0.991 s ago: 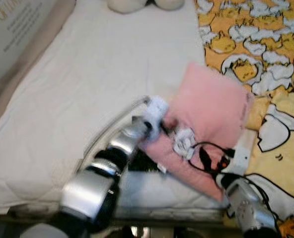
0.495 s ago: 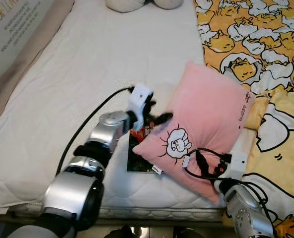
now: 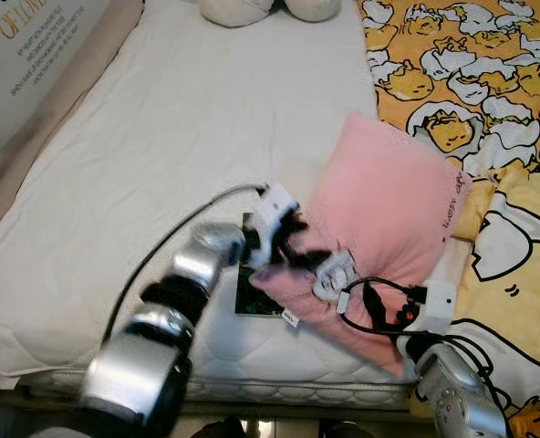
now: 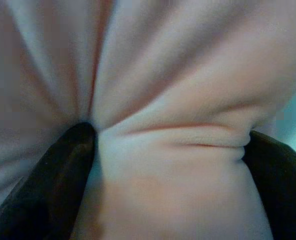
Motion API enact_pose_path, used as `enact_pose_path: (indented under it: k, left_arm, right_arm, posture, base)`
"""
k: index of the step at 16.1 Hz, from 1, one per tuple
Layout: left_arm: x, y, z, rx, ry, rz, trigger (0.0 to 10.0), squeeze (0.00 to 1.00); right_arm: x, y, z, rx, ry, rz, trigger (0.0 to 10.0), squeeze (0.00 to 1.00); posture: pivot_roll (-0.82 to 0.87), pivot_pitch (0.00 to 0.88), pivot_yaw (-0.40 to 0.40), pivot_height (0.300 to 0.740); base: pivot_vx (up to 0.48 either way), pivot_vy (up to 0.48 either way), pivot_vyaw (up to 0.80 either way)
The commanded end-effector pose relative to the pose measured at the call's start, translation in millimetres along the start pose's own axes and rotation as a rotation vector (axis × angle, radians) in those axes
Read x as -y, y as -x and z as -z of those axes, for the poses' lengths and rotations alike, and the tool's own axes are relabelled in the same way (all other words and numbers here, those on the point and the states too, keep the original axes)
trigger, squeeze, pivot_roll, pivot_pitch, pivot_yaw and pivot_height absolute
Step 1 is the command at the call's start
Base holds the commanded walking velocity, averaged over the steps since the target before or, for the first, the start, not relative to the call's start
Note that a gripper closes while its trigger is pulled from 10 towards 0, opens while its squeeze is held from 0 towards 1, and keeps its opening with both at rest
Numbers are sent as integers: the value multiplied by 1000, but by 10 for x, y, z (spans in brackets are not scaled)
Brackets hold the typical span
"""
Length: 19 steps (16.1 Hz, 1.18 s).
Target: Clean up the room
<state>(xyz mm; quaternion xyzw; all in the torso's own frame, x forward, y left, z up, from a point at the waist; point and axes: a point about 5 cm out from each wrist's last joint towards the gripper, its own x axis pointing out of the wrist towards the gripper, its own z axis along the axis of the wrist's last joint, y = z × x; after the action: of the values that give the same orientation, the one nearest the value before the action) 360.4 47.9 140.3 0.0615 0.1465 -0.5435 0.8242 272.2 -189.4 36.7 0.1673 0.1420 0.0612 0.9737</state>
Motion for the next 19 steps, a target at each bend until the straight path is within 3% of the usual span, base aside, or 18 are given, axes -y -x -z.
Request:
enact_pose_path:
  k: [1,3,6,8,9,10,12,19]
  left_arm:
    - [150,-146,211,-83,1,29,10000,0]
    - [316,-353,443,-147,13,-68,10000,0]
    - [404,-433,640,-215,0,-186,10000,0]
    - [382,-423,684,-243,-28,-246,10000,0]
    - [354,-397,717,-262,-64,-289,0,0]
    - [350,-395,718,-260,-63,-293,0,0]
    - [319,-378,697,-253,-78,-311,0,0]
    - [373,-432,673,-223,-10,-275,0,0]
  right_arm:
    - [-57,18,189,-90,-3,-14,10000,0]
    - [-93,8,203,-98,2,-23,10000,0]
    - [-126,3,188,-95,9,-30,10000,0]
    - [-133,3,187,-94,12,-33,10000,0]
    - [-125,1,173,-86,21,-21,8235,0]
    - [-120,1,170,-84,20,-15,0,0]
    - [-83,17,173,-83,0,-2,0,0]
    - [-11,-21,202,-106,-7,28,0,0]
  posture:
    - [-31,195,34,731]
    - [-34,199,26,731]
    - [-57,204,25,731]
    - [-63,199,26,731]
    - [-65,193,28,731]
    - [-65,193,28,731]
    - [-57,194,27,731]
    - [-55,185,24,731]
  base:
    - [0,0,0]
    - [0,0,0]
    - [0,0,0]
    - [0,0,0]
    - [0,0,0]
    - [0,0,0]
    - [0,0,0]
    - [0,0,0]
